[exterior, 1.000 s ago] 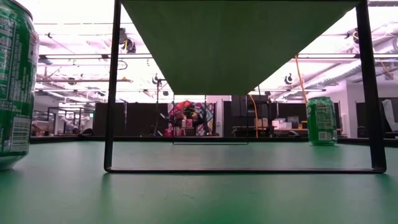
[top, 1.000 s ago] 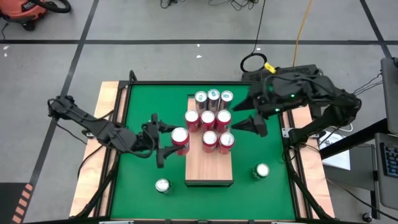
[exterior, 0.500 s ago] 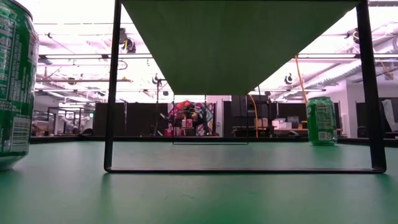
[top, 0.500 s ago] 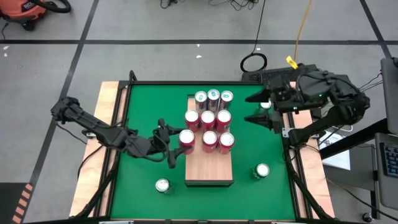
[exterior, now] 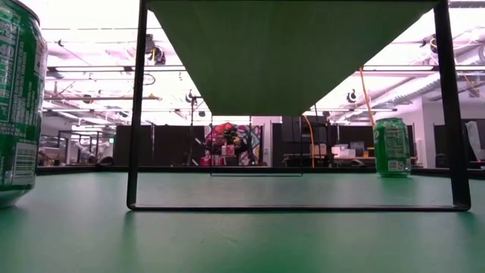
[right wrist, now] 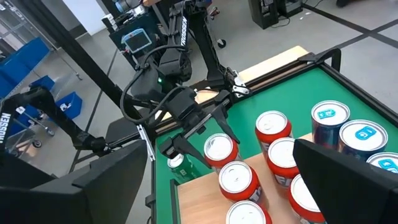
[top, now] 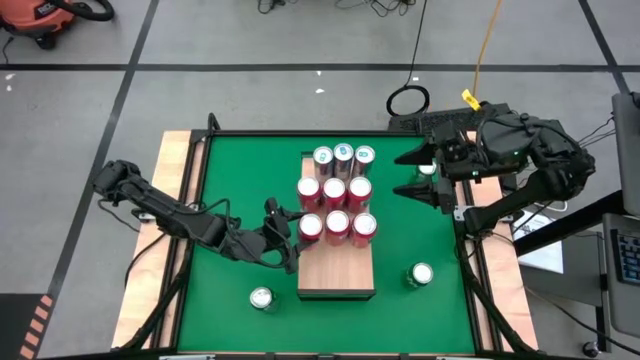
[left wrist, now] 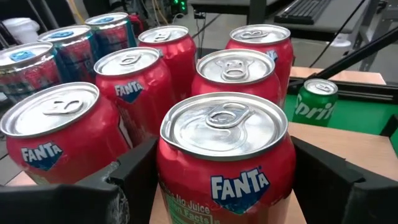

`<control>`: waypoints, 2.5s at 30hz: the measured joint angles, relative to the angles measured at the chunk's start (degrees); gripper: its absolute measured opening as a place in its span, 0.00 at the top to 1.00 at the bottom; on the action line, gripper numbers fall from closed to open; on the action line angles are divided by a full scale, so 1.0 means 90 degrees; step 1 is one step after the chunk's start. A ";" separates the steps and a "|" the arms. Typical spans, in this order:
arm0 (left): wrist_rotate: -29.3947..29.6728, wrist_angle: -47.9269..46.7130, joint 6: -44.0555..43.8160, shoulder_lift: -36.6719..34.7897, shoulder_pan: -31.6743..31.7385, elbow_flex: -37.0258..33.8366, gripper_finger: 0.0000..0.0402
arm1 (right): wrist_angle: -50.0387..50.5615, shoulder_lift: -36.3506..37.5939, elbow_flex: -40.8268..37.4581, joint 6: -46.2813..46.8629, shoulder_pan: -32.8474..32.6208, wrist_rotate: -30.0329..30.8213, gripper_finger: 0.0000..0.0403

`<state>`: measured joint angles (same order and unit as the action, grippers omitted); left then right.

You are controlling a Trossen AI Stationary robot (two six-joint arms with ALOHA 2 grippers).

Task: Place canned beverage on shelf
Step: Put the orange soda can on the shelf aligned with the other orange soda cans

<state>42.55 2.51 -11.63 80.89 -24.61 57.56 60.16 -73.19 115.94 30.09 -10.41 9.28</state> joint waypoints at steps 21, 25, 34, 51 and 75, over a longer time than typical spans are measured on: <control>0.0026 -0.0171 -0.0003 0.0080 0.0001 0.0019 0.26 | 0.0015 0.0000 0.0000 -0.0109 0.0000 -0.0032 0.02; 0.0018 -0.0190 -0.0011 0.0082 0.0031 0.0019 0.20 | 0.0017 0.0000 0.0000 -0.0150 0.0000 -0.0032 0.02; 0.0060 -0.0256 -0.0003 0.0099 0.0038 0.0017 0.08 | 0.0024 0.0000 0.0000 -0.0158 0.0000 -0.0034 0.02; 0.0447 -0.0193 -0.0506 0.0070 -0.0234 0.0144 0.08 | 0.0302 0.0000 0.0000 -0.0083 0.0002 -0.0034 0.02; 0.0603 -0.1137 -0.0701 -0.1051 -0.0456 0.0328 0.08 | 0.0306 0.0000 0.0000 -0.0096 0.0002 -0.0008 0.02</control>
<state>47.98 -7.73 -17.93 71.42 -28.72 60.51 62.92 -73.19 115.94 29.23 -10.39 9.21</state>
